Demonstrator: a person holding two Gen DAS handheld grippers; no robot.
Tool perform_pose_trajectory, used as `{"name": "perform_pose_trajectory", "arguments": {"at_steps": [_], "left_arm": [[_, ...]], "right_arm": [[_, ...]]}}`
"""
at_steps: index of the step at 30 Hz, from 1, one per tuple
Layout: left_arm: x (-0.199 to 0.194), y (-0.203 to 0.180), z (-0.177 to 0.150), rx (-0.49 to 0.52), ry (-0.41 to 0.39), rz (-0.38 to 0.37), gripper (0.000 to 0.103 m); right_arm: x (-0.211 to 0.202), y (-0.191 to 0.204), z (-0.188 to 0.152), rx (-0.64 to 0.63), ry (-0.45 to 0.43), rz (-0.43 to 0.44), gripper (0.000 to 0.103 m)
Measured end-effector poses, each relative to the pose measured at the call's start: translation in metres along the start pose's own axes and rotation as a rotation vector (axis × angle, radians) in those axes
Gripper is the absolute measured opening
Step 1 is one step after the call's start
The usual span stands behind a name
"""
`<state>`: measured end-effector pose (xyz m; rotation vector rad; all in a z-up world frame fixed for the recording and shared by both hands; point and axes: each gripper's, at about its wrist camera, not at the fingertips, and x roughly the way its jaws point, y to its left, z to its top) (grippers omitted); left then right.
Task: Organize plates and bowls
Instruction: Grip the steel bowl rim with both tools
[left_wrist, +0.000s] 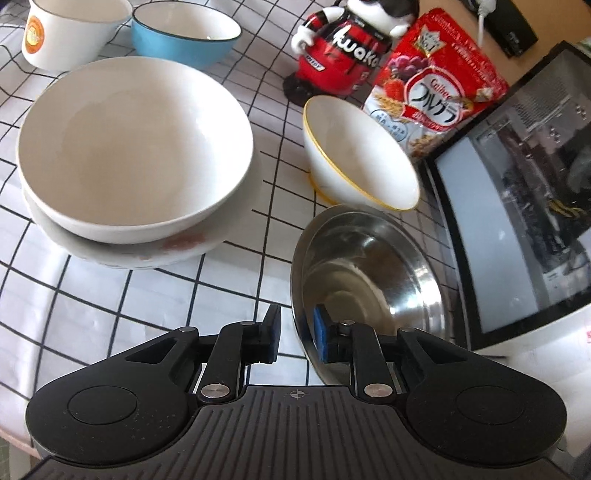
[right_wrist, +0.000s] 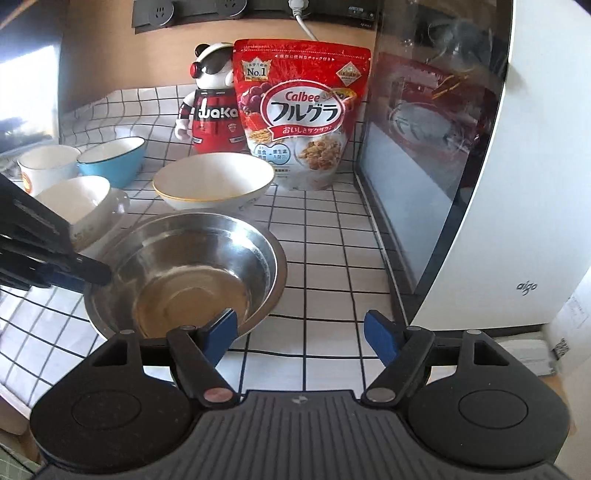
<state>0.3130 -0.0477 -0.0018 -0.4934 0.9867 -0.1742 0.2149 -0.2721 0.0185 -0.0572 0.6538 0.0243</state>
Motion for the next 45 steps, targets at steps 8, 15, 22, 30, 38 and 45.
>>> {"name": "perform_pose_trajectory", "arguments": {"at_steps": [8, 15, 22, 30, 38, 45], "left_arm": [[0.038, -0.019, 0.001, 0.093, 0.05, 0.037, 0.028], [0.037, -0.012, 0.001, 0.153, 0.09, 0.021, 0.018], [0.025, -0.007, -0.007, 0.243, 0.162, 0.041, 0.016], [0.02, -0.002, -0.009, 0.258, 0.203, 0.037, 0.017], [0.02, -0.007, -0.009, 0.291, 0.21, 0.047, 0.018], [0.021, -0.008, -0.009, 0.288, 0.208, 0.048, 0.017]], "right_arm": [[0.002, -0.012, 0.002, 0.034, -0.011, 0.077, 0.076], [0.028, -0.009, 0.025, 0.118, 0.016, 0.155, 0.076], [0.07, -0.004, 0.043, 0.125, 0.098, 0.206, 0.072], [0.089, 0.003, 0.036, 0.102, 0.258, 0.335, 0.05], [0.086, 0.004, 0.025, 0.097, 0.296, 0.349, 0.043], [0.079, 0.01, 0.021, 0.08, 0.293, 0.356, 0.033]]}}
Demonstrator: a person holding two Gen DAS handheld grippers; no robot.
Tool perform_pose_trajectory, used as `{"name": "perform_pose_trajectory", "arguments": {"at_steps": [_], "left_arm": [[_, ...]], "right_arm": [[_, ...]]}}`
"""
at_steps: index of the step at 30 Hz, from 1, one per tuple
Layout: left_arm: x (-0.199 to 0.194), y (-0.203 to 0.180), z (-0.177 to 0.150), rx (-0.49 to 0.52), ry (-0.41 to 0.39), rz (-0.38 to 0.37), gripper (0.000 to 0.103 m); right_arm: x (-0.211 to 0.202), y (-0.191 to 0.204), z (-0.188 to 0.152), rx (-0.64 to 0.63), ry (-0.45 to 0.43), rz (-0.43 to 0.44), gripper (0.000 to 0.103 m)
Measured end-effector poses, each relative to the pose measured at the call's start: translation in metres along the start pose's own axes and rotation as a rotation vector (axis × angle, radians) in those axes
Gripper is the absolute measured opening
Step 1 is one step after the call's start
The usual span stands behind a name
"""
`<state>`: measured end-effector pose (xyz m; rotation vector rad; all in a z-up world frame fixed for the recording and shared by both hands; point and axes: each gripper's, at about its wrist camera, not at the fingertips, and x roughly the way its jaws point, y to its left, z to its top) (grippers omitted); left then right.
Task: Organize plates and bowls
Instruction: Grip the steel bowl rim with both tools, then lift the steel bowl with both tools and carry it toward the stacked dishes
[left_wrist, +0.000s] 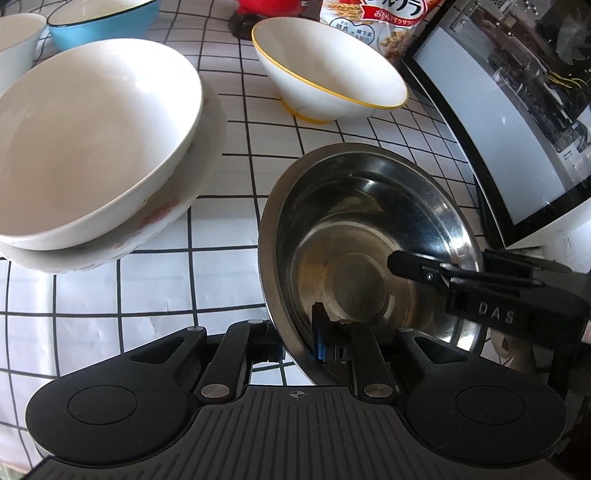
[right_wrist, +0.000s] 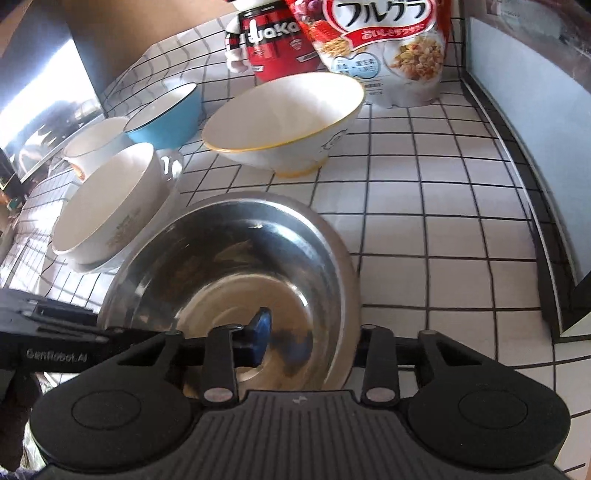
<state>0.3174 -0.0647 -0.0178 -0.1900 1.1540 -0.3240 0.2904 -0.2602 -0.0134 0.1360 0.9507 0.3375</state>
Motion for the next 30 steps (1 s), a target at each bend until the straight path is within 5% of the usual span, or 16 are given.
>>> {"name": "perform_pose_trajectory", "arguments": {"at_steps": [8, 14, 23, 30], "left_arm": [[-0.004, -0.004, -0.004, -0.053, 0.039, 0.017, 0.016], [-0.042, -0.02, -0.017, -0.011, 0.115, -0.08, 0.023], [-0.15, -0.003, 0.002, 0.032, -0.128, -0.088, 0.02], [-0.208, 0.035, 0.026, 0.019, -0.291, 0.007, 0.019]], "right_arm": [[-0.012, 0.001, -0.003, 0.023, 0.024, -0.029, 0.028], [-0.059, 0.019, 0.004, -0.031, -0.005, -0.03, 0.027], [-0.126, 0.088, 0.056, -0.215, -0.191, 0.0, 0.027], [-0.121, 0.153, 0.105, -0.284, -0.286, 0.031, 0.027]]}}
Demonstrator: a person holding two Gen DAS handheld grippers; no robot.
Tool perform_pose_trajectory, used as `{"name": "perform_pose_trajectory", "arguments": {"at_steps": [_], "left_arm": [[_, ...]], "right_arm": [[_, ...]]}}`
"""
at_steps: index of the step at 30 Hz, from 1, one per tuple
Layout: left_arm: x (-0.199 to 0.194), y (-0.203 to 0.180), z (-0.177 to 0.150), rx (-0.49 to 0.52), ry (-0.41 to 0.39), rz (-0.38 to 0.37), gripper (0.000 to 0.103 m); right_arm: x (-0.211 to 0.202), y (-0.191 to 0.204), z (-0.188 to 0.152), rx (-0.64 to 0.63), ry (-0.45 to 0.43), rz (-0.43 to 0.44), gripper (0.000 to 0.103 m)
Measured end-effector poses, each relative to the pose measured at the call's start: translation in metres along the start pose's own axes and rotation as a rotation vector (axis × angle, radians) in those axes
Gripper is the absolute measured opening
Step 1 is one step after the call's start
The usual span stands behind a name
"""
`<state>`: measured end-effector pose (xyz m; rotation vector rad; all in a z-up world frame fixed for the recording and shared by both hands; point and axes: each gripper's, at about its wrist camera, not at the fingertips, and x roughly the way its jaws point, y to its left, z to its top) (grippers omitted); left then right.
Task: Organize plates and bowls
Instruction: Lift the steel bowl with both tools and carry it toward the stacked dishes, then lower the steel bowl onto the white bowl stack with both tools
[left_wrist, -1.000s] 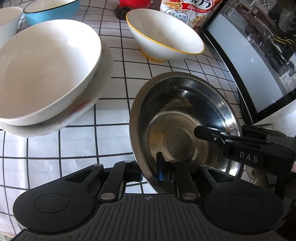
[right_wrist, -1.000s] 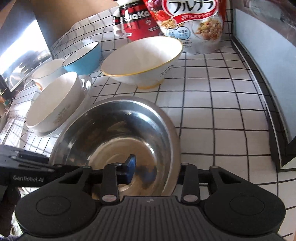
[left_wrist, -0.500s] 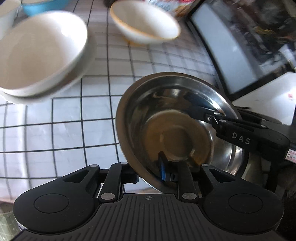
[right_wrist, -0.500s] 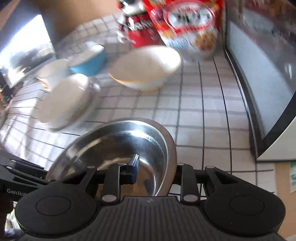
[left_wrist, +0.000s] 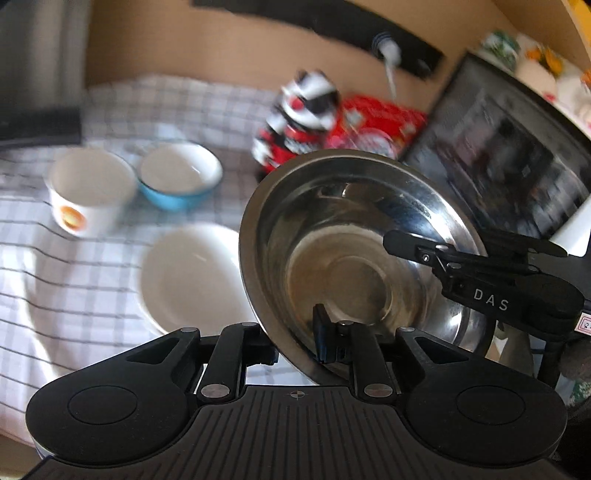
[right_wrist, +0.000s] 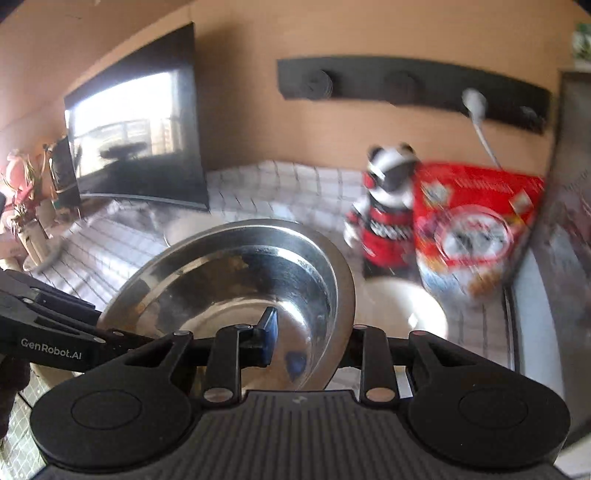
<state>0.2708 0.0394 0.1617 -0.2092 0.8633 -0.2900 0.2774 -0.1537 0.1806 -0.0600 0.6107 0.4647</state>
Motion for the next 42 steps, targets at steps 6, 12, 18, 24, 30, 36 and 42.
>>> {"name": "perform_pose_trajectory", "arguments": {"at_steps": [6, 12, 18, 24, 30, 36, 42], "left_arm": [[-0.01, 0.041, 0.004, -0.035, -0.018, 0.015, 0.019], [-0.007, 0.08, 0.012, 0.005, 0.018, 0.013, 0.02], [0.01, 0.1, 0.014, 0.066, 0.066, 0.001, 0.019], [0.042, 0.107, 0.011, 0.047, 0.12, -0.019, 0.019], [0.069, 0.109, 0.013, -0.024, 0.14, 0.006, 0.019], [0.089, 0.108, 0.016, -0.049, 0.165, 0.055, 0.019], [0.109, 0.114, 0.017, -0.068, 0.175, 0.128, 0.019]], "right_arm": [[0.027, 0.039, 0.016, -0.016, -0.011, 0.001, 0.027], [0.054, 0.066, 0.014, 0.027, -0.009, -0.039, 0.027], [0.075, 0.072, -0.007, 0.091, 0.025, -0.117, 0.027], [0.099, 0.06, -0.025, 0.081, 0.115, -0.156, 0.028], [0.125, 0.04, -0.032, 0.055, 0.171, -0.125, 0.027], [0.149, 0.023, -0.033, 0.06, 0.193, -0.075, 0.028], [0.178, 0.017, -0.04, 0.036, 0.229, -0.03, 0.027]]}}
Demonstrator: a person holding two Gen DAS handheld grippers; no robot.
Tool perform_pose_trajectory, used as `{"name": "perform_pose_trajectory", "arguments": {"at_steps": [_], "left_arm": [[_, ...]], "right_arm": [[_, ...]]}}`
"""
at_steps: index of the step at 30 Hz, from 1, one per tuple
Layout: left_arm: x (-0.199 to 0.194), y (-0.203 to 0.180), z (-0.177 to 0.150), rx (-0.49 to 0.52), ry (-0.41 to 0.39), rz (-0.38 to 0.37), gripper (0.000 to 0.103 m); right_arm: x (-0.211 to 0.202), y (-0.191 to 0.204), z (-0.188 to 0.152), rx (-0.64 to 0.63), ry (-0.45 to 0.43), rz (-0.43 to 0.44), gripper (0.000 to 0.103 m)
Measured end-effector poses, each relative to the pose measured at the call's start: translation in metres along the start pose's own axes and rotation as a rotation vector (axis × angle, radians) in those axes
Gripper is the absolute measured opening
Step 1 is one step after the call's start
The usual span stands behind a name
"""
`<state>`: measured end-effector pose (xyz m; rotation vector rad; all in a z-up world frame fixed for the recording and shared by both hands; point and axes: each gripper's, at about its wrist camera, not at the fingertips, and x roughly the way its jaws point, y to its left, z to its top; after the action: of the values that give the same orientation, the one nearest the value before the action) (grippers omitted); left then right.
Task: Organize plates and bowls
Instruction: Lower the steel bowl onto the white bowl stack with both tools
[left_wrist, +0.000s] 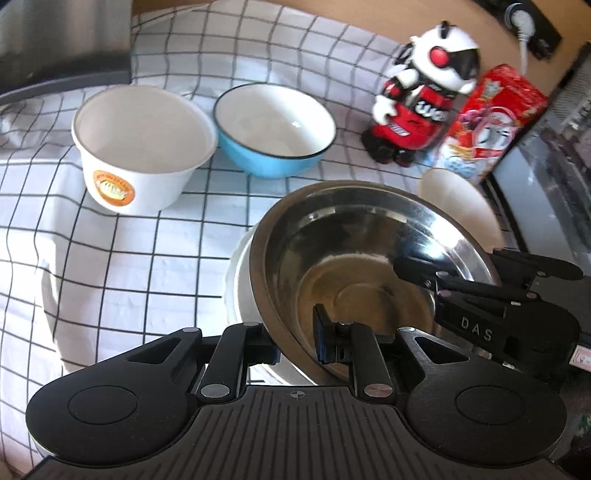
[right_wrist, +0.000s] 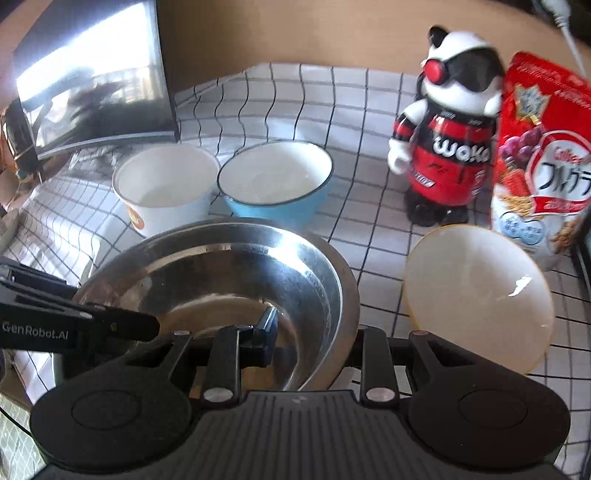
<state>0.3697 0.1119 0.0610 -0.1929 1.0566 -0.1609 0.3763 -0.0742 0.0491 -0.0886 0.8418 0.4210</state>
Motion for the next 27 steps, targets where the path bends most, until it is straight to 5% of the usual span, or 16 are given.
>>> {"name": "perform_pose_trajectory", "arguments": {"at_steps": [12, 27], "left_arm": [[0.017, 0.009, 0.004, -0.033, 0.027, 0.055, 0.019], [0.014, 0.013, 0.005, -0.043, 0.023, 0.03, 0.018]], "right_arm": [[0.013, 0.007, 0.003, -0.1, -0.035, -0.003, 0.028], [0.018, 0.008, -0.004, -0.07, 0.009, 0.012, 0.028]]}}
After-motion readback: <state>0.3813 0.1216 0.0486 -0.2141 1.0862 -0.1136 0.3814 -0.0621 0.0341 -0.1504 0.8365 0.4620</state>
